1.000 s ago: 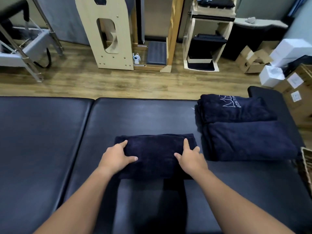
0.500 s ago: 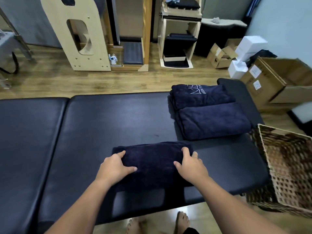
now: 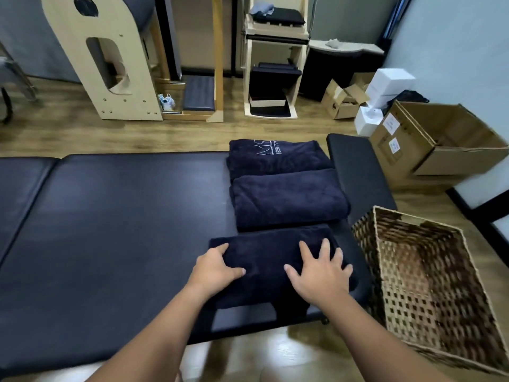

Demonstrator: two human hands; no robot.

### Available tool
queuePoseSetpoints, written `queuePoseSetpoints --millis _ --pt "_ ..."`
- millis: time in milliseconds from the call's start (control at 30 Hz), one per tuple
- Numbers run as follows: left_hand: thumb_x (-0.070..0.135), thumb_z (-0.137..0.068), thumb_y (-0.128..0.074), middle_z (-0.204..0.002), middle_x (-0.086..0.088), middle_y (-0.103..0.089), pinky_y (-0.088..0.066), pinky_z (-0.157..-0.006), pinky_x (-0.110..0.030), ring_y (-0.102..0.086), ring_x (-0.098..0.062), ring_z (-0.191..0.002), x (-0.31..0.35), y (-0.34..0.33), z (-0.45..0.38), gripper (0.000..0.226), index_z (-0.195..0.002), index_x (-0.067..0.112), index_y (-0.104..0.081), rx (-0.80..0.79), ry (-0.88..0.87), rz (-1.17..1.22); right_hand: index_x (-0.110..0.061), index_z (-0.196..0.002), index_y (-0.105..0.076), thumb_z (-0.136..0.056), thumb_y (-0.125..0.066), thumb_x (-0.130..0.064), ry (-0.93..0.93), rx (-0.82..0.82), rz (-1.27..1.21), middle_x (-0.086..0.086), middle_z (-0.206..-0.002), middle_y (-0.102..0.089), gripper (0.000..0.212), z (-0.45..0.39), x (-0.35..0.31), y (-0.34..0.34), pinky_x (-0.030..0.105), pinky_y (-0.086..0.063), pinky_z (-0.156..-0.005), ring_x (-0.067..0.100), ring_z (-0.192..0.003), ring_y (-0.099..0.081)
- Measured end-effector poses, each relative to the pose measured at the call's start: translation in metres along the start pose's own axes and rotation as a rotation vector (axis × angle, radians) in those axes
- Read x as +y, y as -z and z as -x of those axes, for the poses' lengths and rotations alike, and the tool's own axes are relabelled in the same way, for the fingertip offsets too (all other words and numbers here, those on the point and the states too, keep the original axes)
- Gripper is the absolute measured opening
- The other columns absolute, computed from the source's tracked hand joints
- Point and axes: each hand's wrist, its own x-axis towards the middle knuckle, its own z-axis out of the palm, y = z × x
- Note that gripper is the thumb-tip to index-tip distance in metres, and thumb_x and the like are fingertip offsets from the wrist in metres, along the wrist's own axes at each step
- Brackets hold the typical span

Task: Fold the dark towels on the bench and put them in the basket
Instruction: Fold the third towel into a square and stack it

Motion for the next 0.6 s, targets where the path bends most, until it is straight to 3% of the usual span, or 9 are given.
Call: queuePoseSetpoints --millis 67,200,433,533,600 --pt "0.027 -0.078 -0.085 -0.141 0.004 -0.059 -0.042 -0.106 -0.025 -0.052 -0.018 -0.132 0.019 -0.022 -0.003 0.088 -0.154 0.025 -0.041 -0.005 -0.004 0.073 -0.045 -0.157 -0.008 -0.087 -0.029 -0.080 -0.035 -0.055 -0.048 0.014 -0.167 0.002 0.081 -0.013 0.027 0.003 0.074 -0.012 -0.111 0.049 -0.149 0.004" --pt "0.018 -0.084 -0.080 -0.142 0.003 -0.058 -0.043 -0.108 -0.027 -0.055 -0.016 -0.129 0.044 -0.056 -0.011 0.082 -0.155 0.025 -0.039 0.033 -0.004 0.165 -0.049 -0.155 -0.002 -0.080 -0.035 -0.088 -0.076 -0.137 -0.159 0.009 -0.168 0.008 0.091 -0.047 0.077 0.015 0.078 -0.009 -0.109 0.048 -0.149 0.011" --pt "0.034 -0.096 -0.067 -0.149 0.000 -0.052 -0.039 -0.115 -0.033 -0.048 -0.020 -0.137 0.044 -0.067 -0.002 0.078 -0.161 0.023 -0.025 0.037 0.006 0.036 -0.047 -0.156 0.003 -0.081 -0.033 -0.089 -0.010 -0.193 -0.156 0.009 -0.168 0.011 0.093 -0.072 0.096 0.013 0.078 -0.006 -0.109 0.047 -0.150 0.012" --pt "0.042 -0.092 -0.067 -0.138 0.007 -0.062 -0.044 -0.112 -0.038 -0.055 -0.017 -0.132 0.032 -0.061 0.005 0.066 -0.152 0.025 -0.045 0.058 0.007 0.003 -0.041 -0.158 0.000 -0.091 -0.028 -0.079 0.013 -0.159 -0.110 0.012 -0.168 0.007 0.082 -0.064 0.083 0.014 0.077 -0.002 -0.111 0.047 -0.150 0.010" --pt "0.043 -0.087 -0.068 -0.118 0.016 -0.072 -0.051 -0.105 -0.037 -0.065 -0.008 -0.115 0.016 -0.057 0.015 0.046 -0.130 0.030 -0.065 0.014 0.006 0.071 -0.037 -0.159 -0.007 -0.094 -0.024 -0.076 0.057 -0.134 -0.109 0.014 -0.168 0.003 0.078 -0.055 0.068 0.014 0.074 -0.004 -0.113 0.047 -0.150 0.006"
